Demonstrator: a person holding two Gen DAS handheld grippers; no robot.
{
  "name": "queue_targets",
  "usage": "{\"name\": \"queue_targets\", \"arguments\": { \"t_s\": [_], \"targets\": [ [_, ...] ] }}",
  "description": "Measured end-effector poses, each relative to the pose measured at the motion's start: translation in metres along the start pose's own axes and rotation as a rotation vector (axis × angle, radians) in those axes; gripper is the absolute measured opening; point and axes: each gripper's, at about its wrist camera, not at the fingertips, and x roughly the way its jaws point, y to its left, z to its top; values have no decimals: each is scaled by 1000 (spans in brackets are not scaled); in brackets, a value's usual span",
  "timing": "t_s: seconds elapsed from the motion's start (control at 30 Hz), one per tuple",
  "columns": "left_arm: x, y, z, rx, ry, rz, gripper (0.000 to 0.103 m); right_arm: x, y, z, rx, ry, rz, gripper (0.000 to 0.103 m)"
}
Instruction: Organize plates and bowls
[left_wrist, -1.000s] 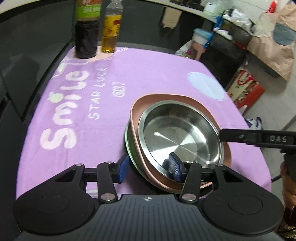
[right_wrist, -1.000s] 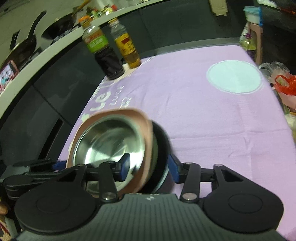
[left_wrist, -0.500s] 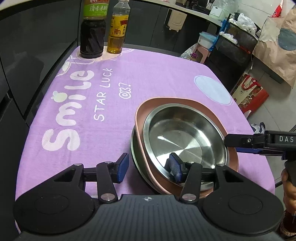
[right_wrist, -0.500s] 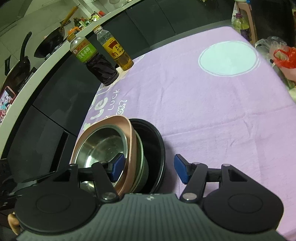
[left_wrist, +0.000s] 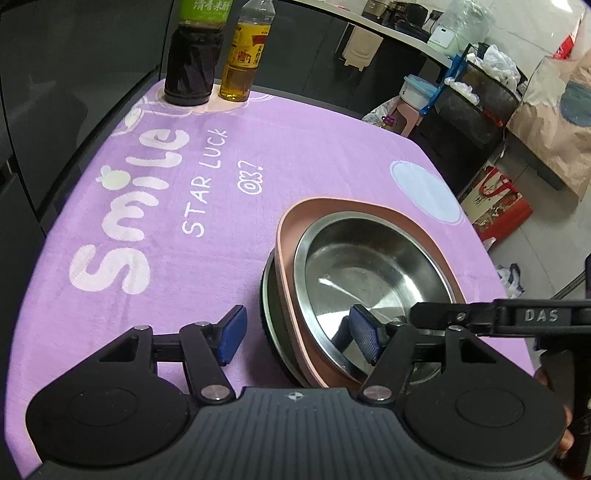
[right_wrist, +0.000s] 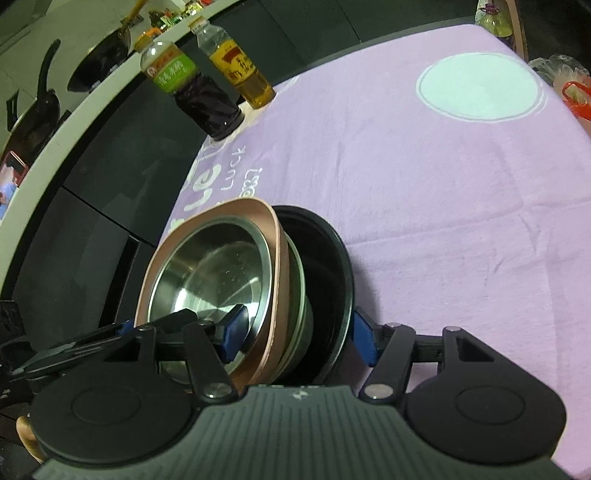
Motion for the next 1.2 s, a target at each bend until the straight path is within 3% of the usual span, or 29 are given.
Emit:
{"name": "queue_targets", "arguments": {
  "t_s": [0.13,0.6,0.87,1.2],
  "targets": [
    [7,4,0,-27,11,-70,58,3,2,1,-3,3,-10,61],
    [7,-10,7,12,-34,-14,55,5,14,7,-67,-37,-69,60],
    [21,-16,33,7,-42,-19,55,6,15,28,-56,-67,-93,60],
    [53,-15,88,-3,-42,1,55,25,5,80,-23,-93,-106,60]
  ]
}}
